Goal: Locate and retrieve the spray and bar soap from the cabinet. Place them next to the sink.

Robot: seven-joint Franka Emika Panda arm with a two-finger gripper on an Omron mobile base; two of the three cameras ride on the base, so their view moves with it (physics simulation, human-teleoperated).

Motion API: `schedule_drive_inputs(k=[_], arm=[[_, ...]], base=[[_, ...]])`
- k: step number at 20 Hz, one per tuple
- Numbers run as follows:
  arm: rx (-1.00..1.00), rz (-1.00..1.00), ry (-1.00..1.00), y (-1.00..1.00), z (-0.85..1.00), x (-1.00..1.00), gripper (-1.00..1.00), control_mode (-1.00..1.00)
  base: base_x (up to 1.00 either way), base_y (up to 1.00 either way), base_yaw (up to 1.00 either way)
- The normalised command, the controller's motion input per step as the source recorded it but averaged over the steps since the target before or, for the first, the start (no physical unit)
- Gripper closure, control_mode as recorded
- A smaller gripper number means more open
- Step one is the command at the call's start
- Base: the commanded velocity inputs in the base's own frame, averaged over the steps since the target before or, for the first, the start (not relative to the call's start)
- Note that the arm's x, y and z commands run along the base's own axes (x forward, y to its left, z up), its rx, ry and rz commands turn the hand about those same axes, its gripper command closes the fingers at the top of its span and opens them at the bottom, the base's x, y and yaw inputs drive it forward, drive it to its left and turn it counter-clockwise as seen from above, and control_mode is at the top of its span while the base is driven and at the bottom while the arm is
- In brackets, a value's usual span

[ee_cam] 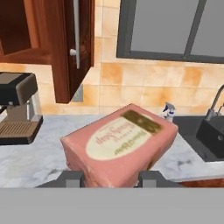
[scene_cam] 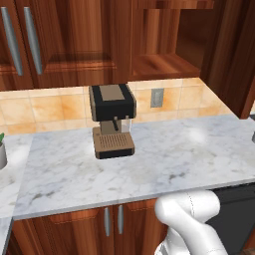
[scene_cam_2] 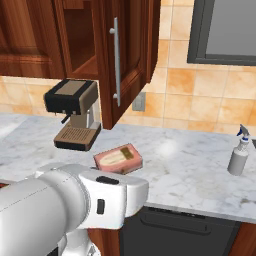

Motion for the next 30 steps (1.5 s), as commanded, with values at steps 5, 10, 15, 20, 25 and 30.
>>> schedule_drive_inputs(k=[5, 10, 15, 20, 25, 30], arm=[[0.00, 0.04, 0.00, -0.32, -0.21, 0.32, 1.00, -1.00], [0.00, 0.03, 0.00, -0.27, -0.20, 0.27, 1.00, -1.00], [0.00, 0.02, 0.00, -0.27, -0.23, 0.27, 1.00, -1.00], [0.00, 0.02, 0.00, -0.27, -0.24, 0.25, 1.00, -1.00], [0.00, 0.01, 0.00, -0.28, -0.24, 0.26, 1.00, -1.00], [0.00, 0.00, 0.03, -0.24, -0.25, 0.31, 1.00, -1.00]], base=[[0.00, 0.00, 0.00], [0.00, 0.00, 0.00], [0.00, 0.00, 0.00], [0.00, 0.00, 0.00], [0.00, 0.00, 0.00], [0.00, 0.00, 0.00]])
